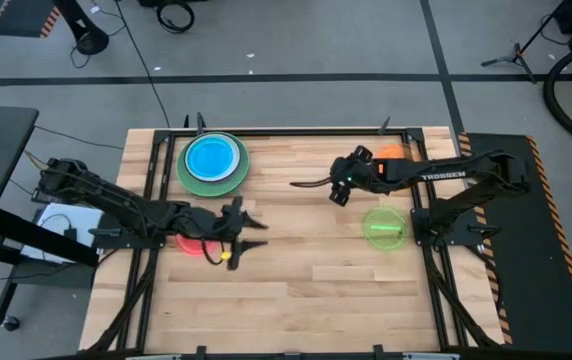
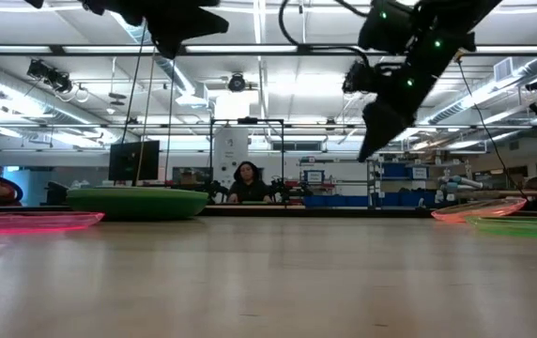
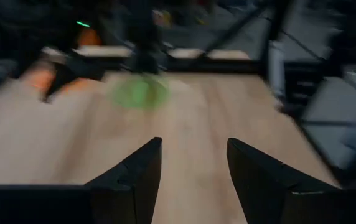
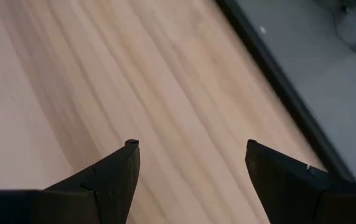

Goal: Stack plastic plates
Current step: Stack the orange plate on top of the blue plate

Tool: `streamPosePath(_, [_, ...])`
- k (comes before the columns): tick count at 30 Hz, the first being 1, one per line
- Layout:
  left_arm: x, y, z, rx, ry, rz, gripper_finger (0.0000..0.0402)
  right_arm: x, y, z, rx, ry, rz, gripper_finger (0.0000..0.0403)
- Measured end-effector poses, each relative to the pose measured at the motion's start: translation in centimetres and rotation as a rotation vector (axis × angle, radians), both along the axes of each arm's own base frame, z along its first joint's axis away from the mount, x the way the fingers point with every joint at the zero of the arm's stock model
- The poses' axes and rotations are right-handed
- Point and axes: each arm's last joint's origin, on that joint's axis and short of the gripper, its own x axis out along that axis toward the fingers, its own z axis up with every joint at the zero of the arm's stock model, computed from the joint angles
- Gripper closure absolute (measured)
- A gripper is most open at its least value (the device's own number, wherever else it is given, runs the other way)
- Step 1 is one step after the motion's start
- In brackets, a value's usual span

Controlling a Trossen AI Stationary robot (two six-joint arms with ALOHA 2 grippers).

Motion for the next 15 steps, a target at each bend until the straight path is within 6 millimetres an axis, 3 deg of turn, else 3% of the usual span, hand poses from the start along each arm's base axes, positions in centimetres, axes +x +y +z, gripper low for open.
streamPosePath(4, [0.0,-0.2,0.0,-0.082,0.010,-0.014,0.0214,-1.0,-0.1,-1.2,0.042,0.038,-0.124,0.0116])
streamPosePath(9, [0.2,0.4,0.1,-0.185,0.001,0.045,0.0214,-2.7,-0.6,-1.2,0.027,0.157,-0.303,0.0138])
streamPosePath(15, [0.3,1.4,-0.3,-0.183,0.038,0.086,0.0196,-3.8,-2.2,-1.4,0.059,0.225,-0.355,0.0161])
